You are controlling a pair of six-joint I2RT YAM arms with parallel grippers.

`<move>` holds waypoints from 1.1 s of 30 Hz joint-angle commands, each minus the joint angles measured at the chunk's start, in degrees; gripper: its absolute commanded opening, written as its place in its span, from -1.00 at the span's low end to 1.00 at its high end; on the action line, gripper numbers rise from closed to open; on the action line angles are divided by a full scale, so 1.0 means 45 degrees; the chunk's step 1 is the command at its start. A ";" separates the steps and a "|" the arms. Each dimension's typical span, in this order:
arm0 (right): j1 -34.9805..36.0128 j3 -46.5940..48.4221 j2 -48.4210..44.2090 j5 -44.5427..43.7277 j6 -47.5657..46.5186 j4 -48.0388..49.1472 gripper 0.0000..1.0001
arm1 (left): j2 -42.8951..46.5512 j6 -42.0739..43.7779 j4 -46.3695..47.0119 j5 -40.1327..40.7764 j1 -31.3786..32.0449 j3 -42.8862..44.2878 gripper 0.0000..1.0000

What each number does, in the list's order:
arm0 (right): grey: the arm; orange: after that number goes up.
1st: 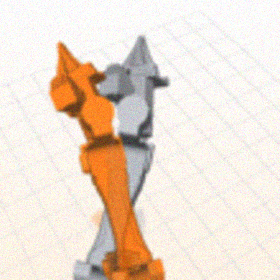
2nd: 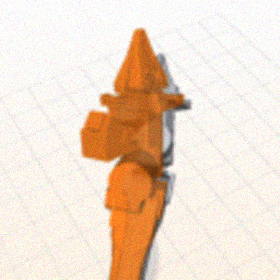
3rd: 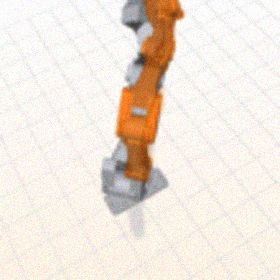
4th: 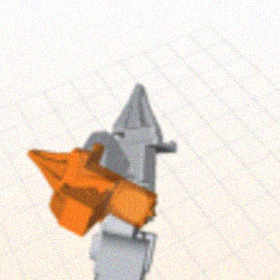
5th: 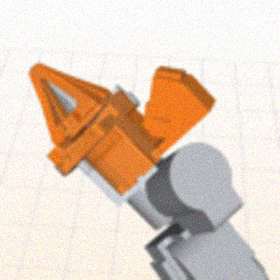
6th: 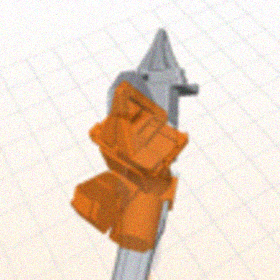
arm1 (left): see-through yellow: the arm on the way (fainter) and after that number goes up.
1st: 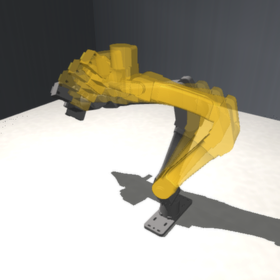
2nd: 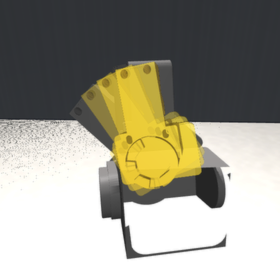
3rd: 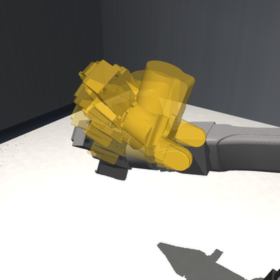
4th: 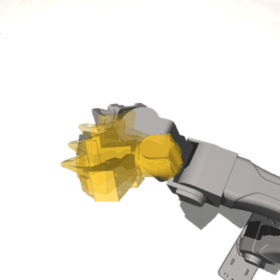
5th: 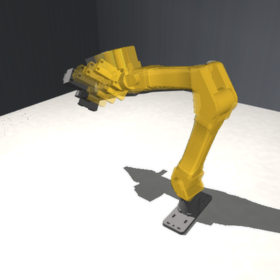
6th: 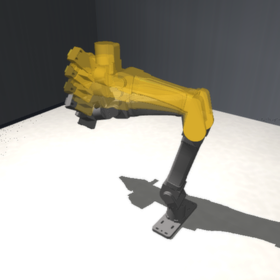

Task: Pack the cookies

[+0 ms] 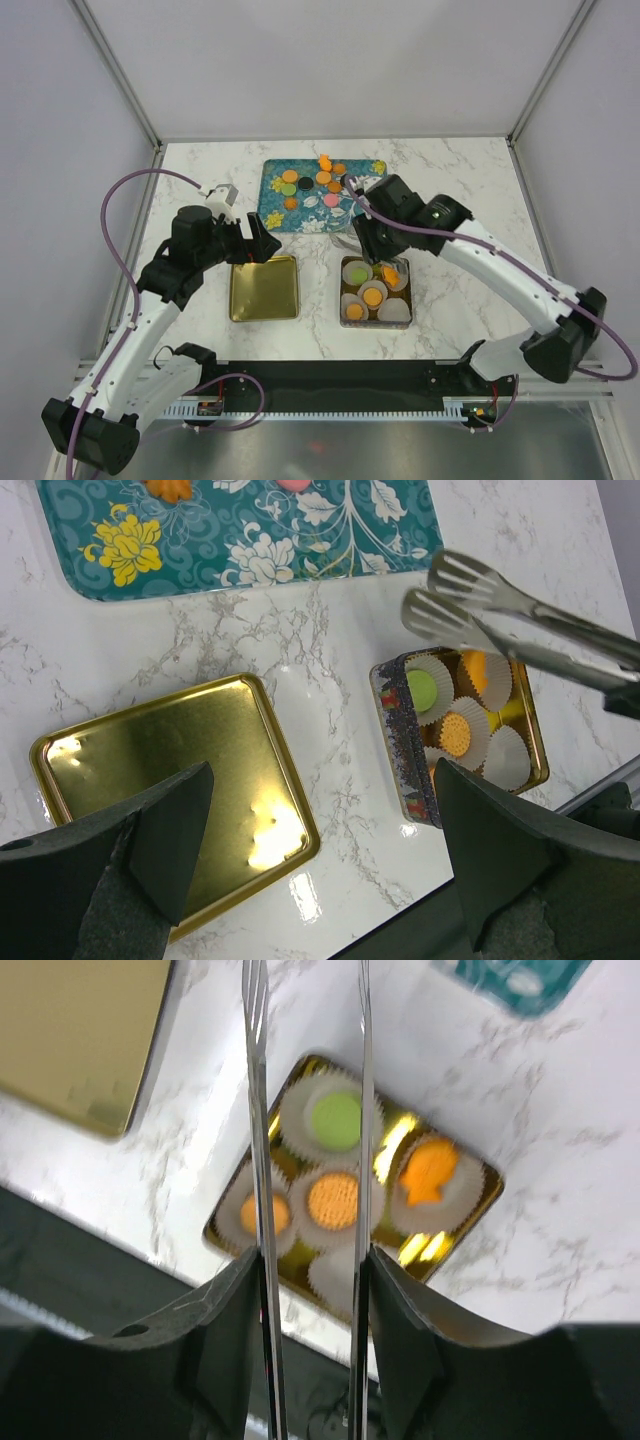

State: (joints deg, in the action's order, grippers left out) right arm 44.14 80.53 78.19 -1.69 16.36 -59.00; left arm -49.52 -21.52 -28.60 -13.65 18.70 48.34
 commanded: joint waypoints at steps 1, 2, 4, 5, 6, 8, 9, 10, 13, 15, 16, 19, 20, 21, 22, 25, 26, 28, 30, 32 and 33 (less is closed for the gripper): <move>-0.0667 0.1396 0.1799 -0.1597 -0.0471 0.1625 0.05 | 0.0183 0.0387 0.0145 -0.0170 -0.0015 0.0059 0.99; -0.0842 0.1691 0.2287 -0.1577 -0.0587 0.1782 0.08 | 0.0183 0.0368 0.0164 -0.0170 -0.0015 0.0040 0.99; -0.1097 0.2722 0.3771 -0.1577 -0.0686 0.2115 0.13 | 0.0242 0.0349 0.0145 -0.0111 -0.0015 0.0020 0.99; -0.1156 0.3058 0.4240 -0.1577 -0.0744 0.2232 0.16 | 0.0261 0.0368 0.0164 -0.0092 -0.0015 0.0020 0.99; -0.1273 0.3428 0.5096 -0.1751 -0.0784 0.2349 0.17 | 0.0281 0.0368 0.0145 -0.0034 -0.0015 0.0020 0.99; -0.1371 0.4503 0.5940 -0.1986 -0.0764 0.2428 0.18 | 0.0301 0.0368 0.0145 0.0006 -0.0015 0.0020 0.99; -0.1526 0.4835 0.6698 -0.1948 -0.0784 0.2428 0.18 | 0.0339 0.0368 0.0164 0.0064 -0.0015 0.0040 1.00; -0.1586 0.5457 0.7034 -0.1870 -0.0765 0.2428 0.18 | 0.0320 0.0368 0.0145 0.0065 -0.0015 0.0020 0.99; -0.1742 0.6319 0.8071 -0.1597 -0.0725 0.2467 0.18 | 0.0320 0.0368 0.0145 0.0084 -0.0015 0.0020 0.99; -0.1820 0.6730 0.8616 -0.1616 -0.0725 0.2487 0.18 | 0.0320 0.0368 0.0145 0.0104 -0.0015 0.0020 0.99; -0.1879 0.6791 0.8755 -0.1577 -0.0687 0.2487 0.18 | 0.0320 0.0368 0.0145 0.0123 -0.0015 0.0020 0.99; -0.1938 0.6850 0.9049 -0.1518 -0.0608 0.2584 0.16 | 0.0301 0.0368 0.0164 0.0143 -0.0015 0.0001 0.99; -0.1976 0.6831 0.9069 -0.1595 -0.0628 0.2584 0.16 | 0.0301 0.0368 0.0145 0.0143 -0.0015 0.0001 0.99; -0.1977 0.6753 0.9069 -0.1577 -0.0647 0.2584 0.16 | 0.0281 0.0368 0.0145 0.0143 -0.0015 0.0001 0.99; -0.1996 0.6714 0.9069 -0.1577 -0.0609 0.2584 0.16 | 0.0262 0.0368 0.0145 0.0143 0.0005 0.0001 0.99; -0.2036 0.6480 0.8991 -0.1460 -0.0647 0.2623 0.15 | 0.0203 0.0368 0.0145 0.0143 -0.0015 0.0001 1.00; -0.2035 0.6421 0.8991 -0.1382 -0.0686 0.2681 0.15 | 0.0203 0.0368 0.0145 0.0123 -0.0015 0.0001 1.00; -0.2074 0.6323 0.8971 -0.1206 -0.0686 0.2721 0.12 | 0.0203 0.0368 0.0145 0.0123 -0.0015 0.0001 1.00; -0.2075 0.6323 0.8991 -0.1089 -0.0628 0.2741 0.08 | 0.0183 0.0368 0.0164 0.0123 -0.0015 0.0001 0.99; -0.2075 0.6265 0.8971 -0.1088 -0.0628 0.2760 0.06 | 0.0184 0.0368 0.0145 0.0143 -0.0015 0.0001 0.99; -0.2113 0.6226 0.8952 -0.1088 -0.0628 0.2721 0.07 | 0.0183 0.0368 0.0145 0.0143 -0.0015 0.0001 0.99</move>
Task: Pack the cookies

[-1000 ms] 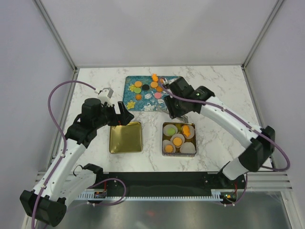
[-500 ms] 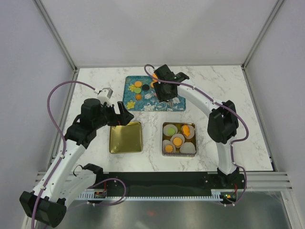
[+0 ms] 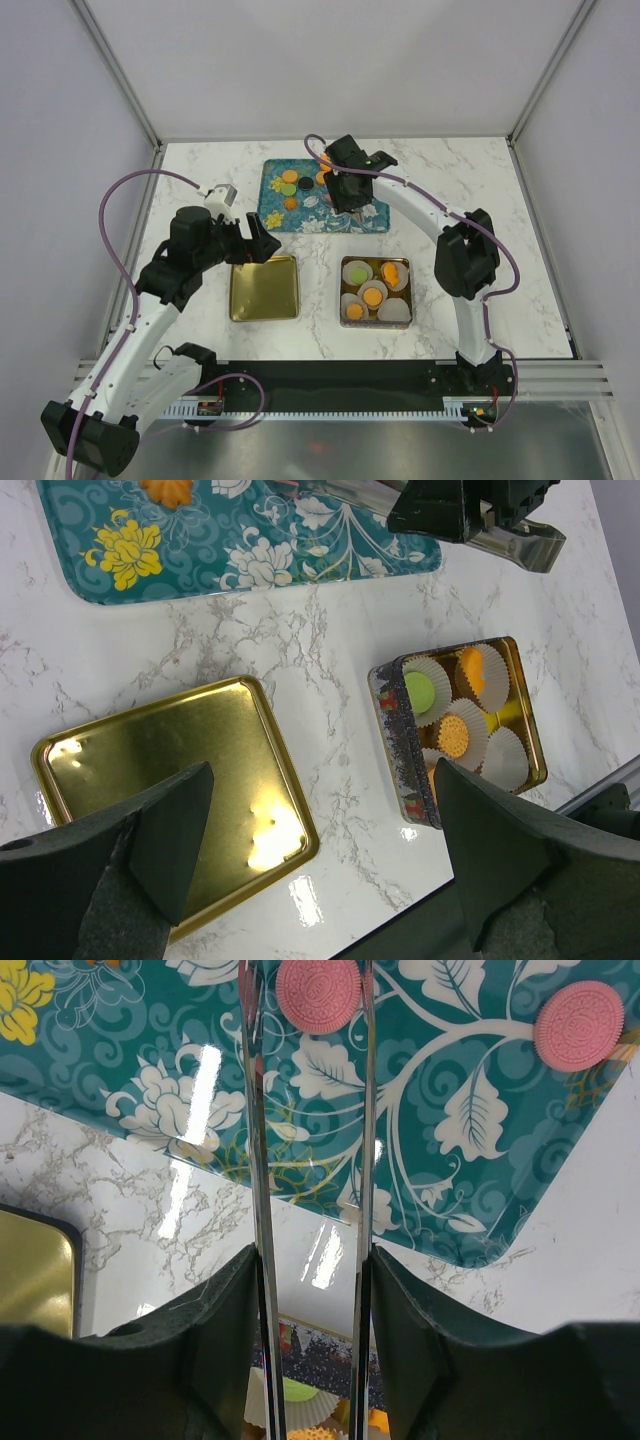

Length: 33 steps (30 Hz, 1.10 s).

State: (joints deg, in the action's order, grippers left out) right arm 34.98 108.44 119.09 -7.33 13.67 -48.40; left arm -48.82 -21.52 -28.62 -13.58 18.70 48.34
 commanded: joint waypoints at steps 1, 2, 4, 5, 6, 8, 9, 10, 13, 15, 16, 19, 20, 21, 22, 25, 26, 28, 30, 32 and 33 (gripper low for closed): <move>-0.0117 -0.0016 -0.0155 0.0184 -0.0030 0.0365 0.07 | 0.0009 0.0348 0.0149 0.0128 -0.0015 0.0001 1.00; -0.0176 -0.0055 -0.0175 0.0242 -0.0011 0.0385 0.07 | 0.0008 0.0348 0.0169 0.0089 -0.0015 0.0001 0.99; -0.0215 -0.0211 -0.0292 0.0282 -0.0011 0.0365 0.07 | -0.0011 0.0348 0.0169 0.0089 -0.0014 0.0020 1.00; -0.0215 -0.0270 -0.0350 0.0282 -0.0011 0.0365 0.07 | -0.0050 0.0348 0.0150 0.0070 0.0005 0.0001 1.00; -0.0254 -0.0309 -0.0370 0.0282 0.0009 0.0365 0.08 | -0.0031 0.0348 0.0149 0.0050 -0.0014 0.0001 1.00; -0.0293 -0.0329 -0.0351 0.0398 -0.0011 0.0385 0.08 | -0.0031 0.0348 0.0149 0.0050 -0.0015 0.0001 0.99; -0.0313 -0.0329 -0.0351 0.0476 -0.0011 0.0385 0.07 | -0.0031 0.0348 0.0149 0.0050 -0.0015 0.0001 1.00; -0.0313 -0.0329 -0.0312 0.0516 -0.0011 0.0385 0.07 | -0.0031 0.0348 0.0149 0.0050 -0.0015 0.0001 1.00; -0.0371 -0.0329 -0.0292 0.0730 -0.0011 0.0404 0.05 | -0.0031 0.0348 0.0150 0.0069 -0.0015 0.0001 1.00; -0.0371 -0.0387 -0.0370 0.0848 -0.0011 0.0385 0.04 | -0.0030 0.0368 0.0149 0.0050 -0.0015 0.0001 1.00; -0.0391 -0.0407 -0.0428 0.0887 0.0009 0.0366 0.03 | -0.0031 0.0368 0.0149 0.0050 -0.0015 0.0001 1.00; -0.0371 -0.0485 -0.0682 0.0985 -0.0050 0.0365 0.03 | -0.0031 0.0348 0.0149 0.0050 -0.0015 0.0001 0.99; -0.0371 -0.0485 -0.0741 0.0966 -0.0050 0.0327 0.03 | -0.0031 0.0368 0.0169 0.0031 -0.0015 0.0001 1.00; -0.0391 -0.0505 -0.0761 0.0965 -0.0108 0.0307 0.04 | -0.0050 0.0348 0.0150 0.0030 -0.0015 0.0020 0.99; -0.0372 -0.0485 -0.0741 0.0927 -0.0108 0.0229 0.03 | -0.0050 0.0348 0.0149 0.0030 -0.0015 0.0020 1.00; -0.0391 -0.0485 -0.0722 0.0771 -0.0167 0.0131 0.02 | -0.0011 0.0348 0.0169 0.0050 -0.0015 0.0001 1.00; -0.0410 -0.0485 -0.0702 0.0809 -0.0186 0.0112 0.02 | 0.0008 0.0348 0.0150 0.0031 -0.0015 0.0001 0.99; -0.0411 -0.0446 -0.0702 0.0809 -0.0187 0.0092 -0.02 | 0.0008 0.0348 0.0149 0.0050 -0.0015 0.0001 0.99; -0.0430 -0.0388 -0.0761 0.0887 -0.0167 0.0033 -0.04 | 0.0009 0.0348 0.0149 0.0050 -0.0015 0.0001 1.00; -0.0430 -0.0310 -0.0858 0.0907 -0.0187 -0.0045 -0.06 | 0.0008 0.0348 0.0149 0.0050 -0.0015 0.0001 0.99; -0.0430 -0.0271 -0.0897 0.0868 -0.0187 -0.0083 -0.06 | 0.0028 0.0348 0.0149 0.0031 -0.0015 0.0020 1.00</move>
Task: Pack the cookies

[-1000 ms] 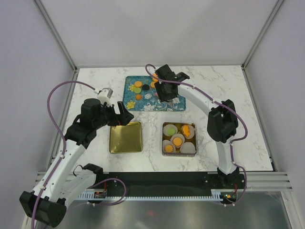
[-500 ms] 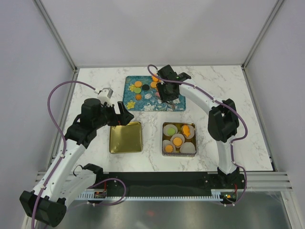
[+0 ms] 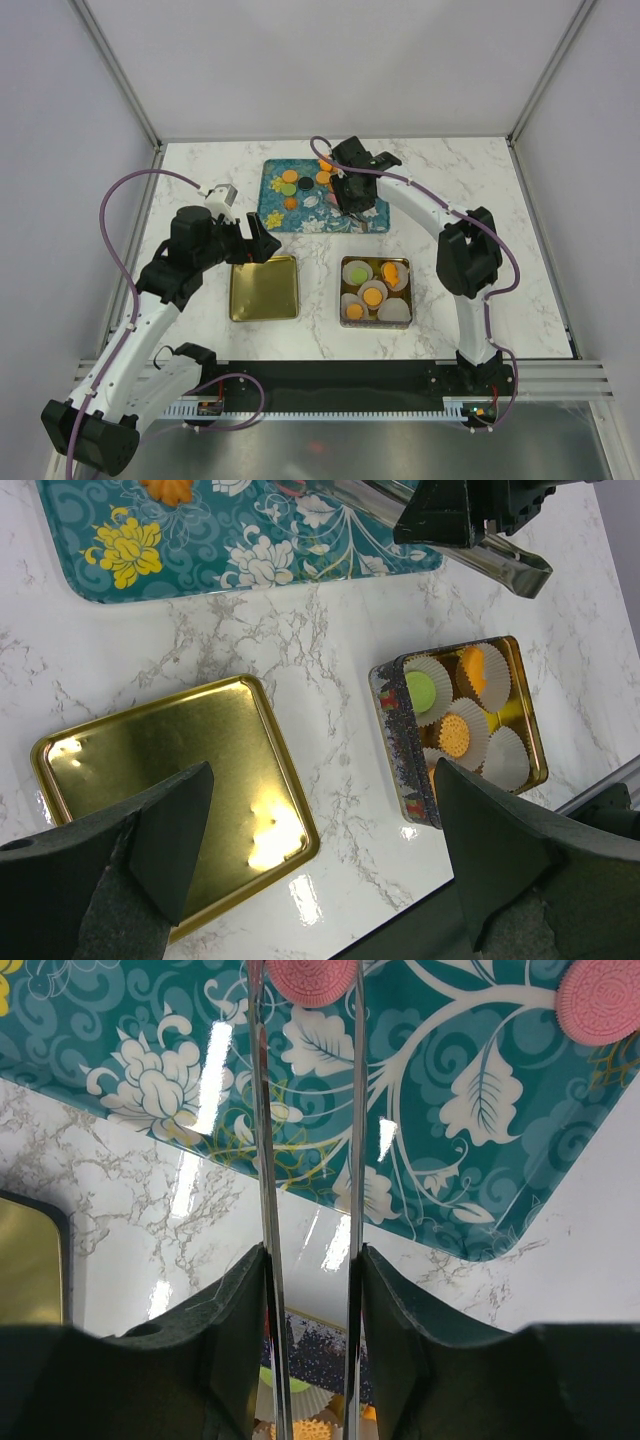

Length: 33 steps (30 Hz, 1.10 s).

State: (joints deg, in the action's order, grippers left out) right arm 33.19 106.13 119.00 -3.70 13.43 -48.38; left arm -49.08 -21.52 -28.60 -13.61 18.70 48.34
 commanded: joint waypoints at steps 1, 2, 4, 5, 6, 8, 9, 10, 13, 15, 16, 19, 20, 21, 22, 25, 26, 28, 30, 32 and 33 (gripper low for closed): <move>-0.0032 0.0302 -0.0897 0.0042 -0.0152 -0.0166 -0.08 | 0.0086 0.0348 0.0145 0.0035 -0.0015 0.0020 0.99; -0.0051 0.0380 -0.0975 0.0003 -0.0172 -0.0225 -0.08 | 0.0086 0.0368 0.0145 0.0055 -0.0015 0.0001 1.00; -0.0032 0.0420 -0.1073 -0.0036 -0.0211 -0.0322 -0.08 | 0.0067 0.0348 0.0145 0.0016 -0.0015 0.0040 0.99; -0.0032 0.0478 -0.1112 -0.0055 -0.0211 -0.0381 -0.08 | 0.0086 0.0368 0.0145 0.0054 -0.0015 0.0020 0.99; -0.0032 0.0460 -0.1170 -0.0056 -0.0211 -0.0401 -0.07 | 0.0086 0.0348 0.0145 0.0035 -0.0015 0.0001 0.99; -0.0032 0.0382 -0.1384 -0.0075 -0.0211 -0.0440 -0.11 | 0.0086 0.0348 0.0164 0.0055 -0.0015 0.0001 1.00; -0.0032 0.0323 -0.1483 -0.0094 -0.0231 -0.0440 -0.12 | 0.0086 0.0348 0.0145 0.0055 -0.0015 0.0001 0.99; -0.0032 0.0284 -0.1658 -0.0095 -0.0231 -0.0479 -0.12 | 0.0067 0.0348 0.0145 0.0055 -0.0015 0.0020 0.99; -0.0032 -0.0008 -0.2028 -0.0173 -0.0231 -0.0479 -0.11 | 0.0086 0.0348 0.0145 0.0055 -0.0014 0.0001 1.00; -0.0032 -0.0087 -0.2186 -0.0192 -0.0211 -0.0499 -0.11 | 0.0086 0.0348 0.0145 0.0055 -0.0015 0.0001 0.99; -0.0051 -0.0165 -0.2380 -0.0173 -0.0192 -0.0499 -0.12 | 0.0086 0.0368 0.0164 0.0074 -0.0015 0.0020 0.99; -0.0032 -0.0224 -0.2751 -0.0037 -0.0172 -0.0654 -0.13 | 0.0086 0.0348 0.0145 0.0055 -0.0014 0.0001 0.99; -0.0051 -0.0379 -0.2888 -0.0036 -0.0134 -0.0713 -0.13 | 0.0086 0.0348 0.0164 0.0055 -0.0015 0.0001 0.99; -0.0032 -0.0477 -0.3083 -0.0055 -0.0094 -0.0752 -0.12 | 0.0106 0.0348 0.0145 0.0055 -0.0015 0.0001 0.99; -0.0051 -0.0652 -0.3510 -0.0056 -0.0036 -0.0830 -0.13 | 0.0106 0.0348 0.0145 0.0016 -0.0015 0.0001 0.99; -0.0051 -0.1589 -0.4700 0.0080 0.0217 -0.0986 -0.12 | 0.0067 0.0329 0.0145 -0.0042 -0.0015 0.0001 0.99; -0.0051 -0.2152 -0.5035 0.0178 0.0257 -0.1045 -0.12 | 0.0086 0.0329 0.0145 -0.0082 -0.0015 0.0020 1.00; -0.0051 -0.3031 -0.6125 0.0256 0.0451 -0.1298 -0.13 | 0.0067 0.0329 0.0145 -0.0237 -0.0015 0.0020 1.00; -0.0051 -0.3620 -0.6929 0.0490 0.0647 -0.1513 -0.12 | 0.0067 0.0309 0.0164 -0.0335 -0.0015 0.0020 1.00; -0.0051 -0.4401 -0.8140 0.0666 0.0921 -0.1923 -0.11 | 0.0105 0.0309 0.0184 -0.0492 -0.0015 0.0020 1.00; -0.0051 -0.4655 -0.8511 0.0744 0.1018 -0.2137 -0.11 | 0.0086 0.0309 0.0184 -0.0550 -0.0015 0.0020 1.00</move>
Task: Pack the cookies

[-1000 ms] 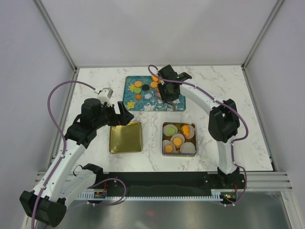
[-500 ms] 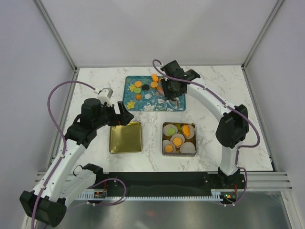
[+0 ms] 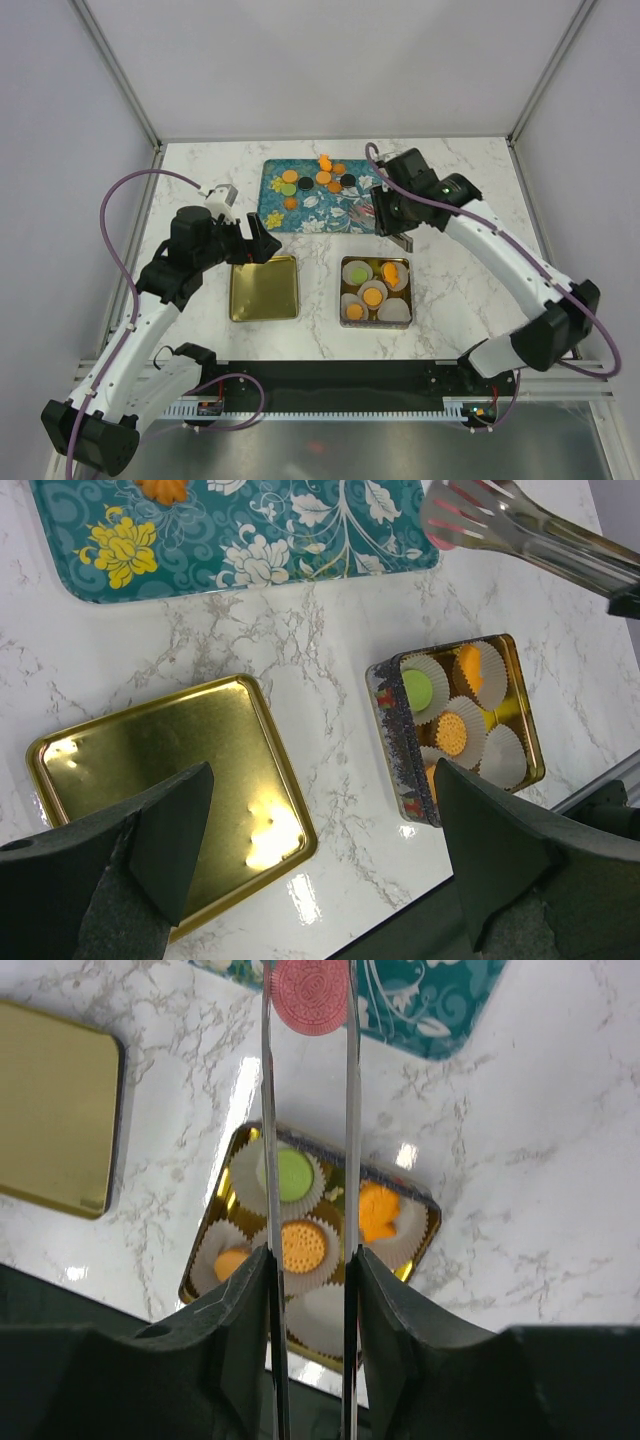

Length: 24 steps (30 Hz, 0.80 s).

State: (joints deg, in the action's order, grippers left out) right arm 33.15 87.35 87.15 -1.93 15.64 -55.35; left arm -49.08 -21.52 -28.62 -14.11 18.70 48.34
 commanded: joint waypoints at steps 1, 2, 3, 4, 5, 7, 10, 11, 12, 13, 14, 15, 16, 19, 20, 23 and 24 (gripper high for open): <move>-0.0061 -0.0969 -0.2173 0.0390 0.0625 -0.0977 -0.12 | 0.0048 0.0309 0.0208 -0.0516 -0.0015 0.0020 1.00; -0.0022 -0.1187 -0.2509 0.0410 0.0704 -0.1193 -0.12 | 0.0086 0.0309 0.0208 -0.0556 -0.0015 0.0020 1.00; -0.0041 -0.1382 -0.3170 0.0410 0.0820 -0.1640 -0.11 | 0.0067 0.0290 0.0227 -0.0595 -0.0015 0.0020 0.99; -0.0042 -0.1751 -0.3486 0.0391 0.0918 -0.1838 -0.11 | 0.0086 0.0290 0.0228 -0.0673 -0.0015 0.0040 1.00; -0.0042 -0.1910 -0.3798 0.0410 0.1093 -0.2033 -0.11 | 0.0106 0.0290 0.0247 -0.0693 -0.0015 0.0020 0.99; -0.0022 -0.2416 -0.4674 0.0819 0.1270 -0.2520 -0.11 | 0.0125 0.0309 0.0266 -0.0692 -0.0015 0.0020 0.99; -0.0022 -0.3216 -0.5771 0.1054 0.1621 -0.3128 -0.11 | 0.0145 0.0290 0.0267 -0.0693 -0.0015 0.0020 0.99; -0.0041 -0.3413 -0.6045 0.1094 0.1719 -0.3245 -0.11 | 0.0145 0.0290 0.0267 -0.0654 -0.0015 0.0001 1.00; -0.0022 -0.3609 -0.6550 0.1191 0.1875 -0.3440 -0.10 | 0.0126 0.0290 0.0267 -0.0654 -0.0015 0.0001 1.00; -0.0022 -0.3920 -0.6768 0.1424 0.1915 -0.3558 -0.10 | 0.0125 0.0309 0.0267 -0.0654 -0.0015 0.0001 1.00; -0.0003 -0.4039 -0.6944 0.1484 0.1973 -0.3694 -0.10 | 0.0125 0.0290 0.0267 -0.0673 -0.0015 0.0001 1.00; -0.0003 -0.4156 -0.7274 0.1543 0.2013 -0.3986 -0.10 | 0.0106 0.0290 0.0286 -0.0654 -0.0015 0.0001 1.00; -0.0003 -0.4293 -0.7413 0.1562 0.2071 -0.4143 -0.10 | 0.0125 0.0290 0.0286 -0.0654 -0.0015 0.0001 1.00; -0.0003 -0.4508 -0.7824 0.1777 0.2130 -0.4574 -0.10 | 0.0106 0.0290 0.0286 -0.0634 -0.0015 0.0001 0.99; -0.0003 -0.4567 -0.7921 0.1952 0.2111 -0.4710 -0.10 | 0.0145 0.0290 0.0286 -0.0615 -0.0015 0.0001 0.99; -0.0003 -0.4840 -0.8215 0.2283 0.2111 -0.4828 -0.10 | 0.0086 0.0290 0.0267 -0.0576 -0.0015 -0.0019 1.00; -0.0003 -0.4957 -0.8389 0.2421 0.2111 -0.4809 -0.10 | 0.0086 0.0290 0.0267 -0.0576 -0.0015 0.0001 1.00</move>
State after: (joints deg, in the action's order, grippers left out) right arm 33.15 65.89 50.96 6.42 24.01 -75.59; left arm -49.06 -21.52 -28.60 -15.62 18.70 48.34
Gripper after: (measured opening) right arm 0.455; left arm 0.995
